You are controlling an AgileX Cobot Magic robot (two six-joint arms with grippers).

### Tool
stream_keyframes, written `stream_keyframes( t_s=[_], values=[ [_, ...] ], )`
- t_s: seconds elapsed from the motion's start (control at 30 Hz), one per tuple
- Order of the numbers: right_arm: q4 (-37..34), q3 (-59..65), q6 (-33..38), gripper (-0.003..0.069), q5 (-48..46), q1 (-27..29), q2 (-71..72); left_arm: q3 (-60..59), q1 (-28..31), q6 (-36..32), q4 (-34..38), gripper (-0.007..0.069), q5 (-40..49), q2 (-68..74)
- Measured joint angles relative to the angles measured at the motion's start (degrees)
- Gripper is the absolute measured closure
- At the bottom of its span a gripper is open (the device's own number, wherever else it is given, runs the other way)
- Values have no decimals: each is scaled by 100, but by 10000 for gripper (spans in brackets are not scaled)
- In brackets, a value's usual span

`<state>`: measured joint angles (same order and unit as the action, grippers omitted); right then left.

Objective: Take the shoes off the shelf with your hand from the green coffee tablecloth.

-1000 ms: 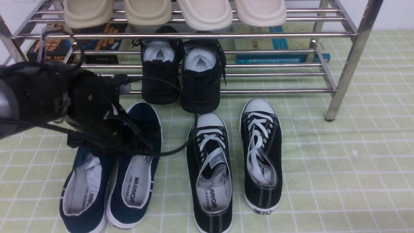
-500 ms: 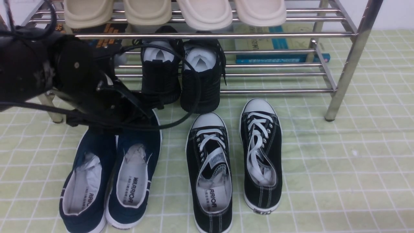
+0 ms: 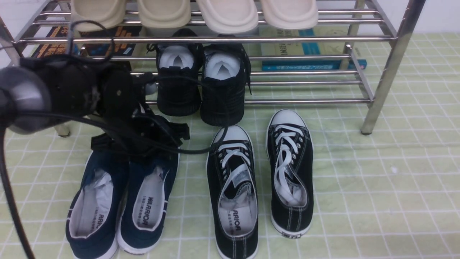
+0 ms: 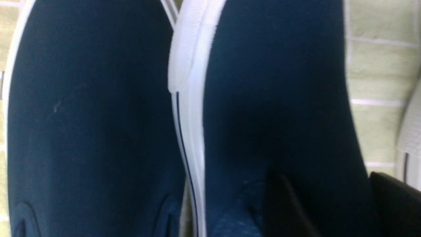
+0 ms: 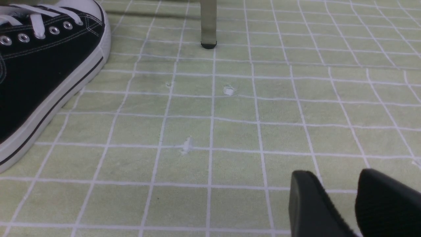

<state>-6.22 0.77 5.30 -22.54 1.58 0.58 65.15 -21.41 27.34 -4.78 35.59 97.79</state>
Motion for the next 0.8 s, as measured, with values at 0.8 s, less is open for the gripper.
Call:
stream_keyframes(
  t_s=[0.8],
  values=[
    [4,0,0,421,0,0,0,-6,-2,-38,794,598,445,-476]
  ],
)
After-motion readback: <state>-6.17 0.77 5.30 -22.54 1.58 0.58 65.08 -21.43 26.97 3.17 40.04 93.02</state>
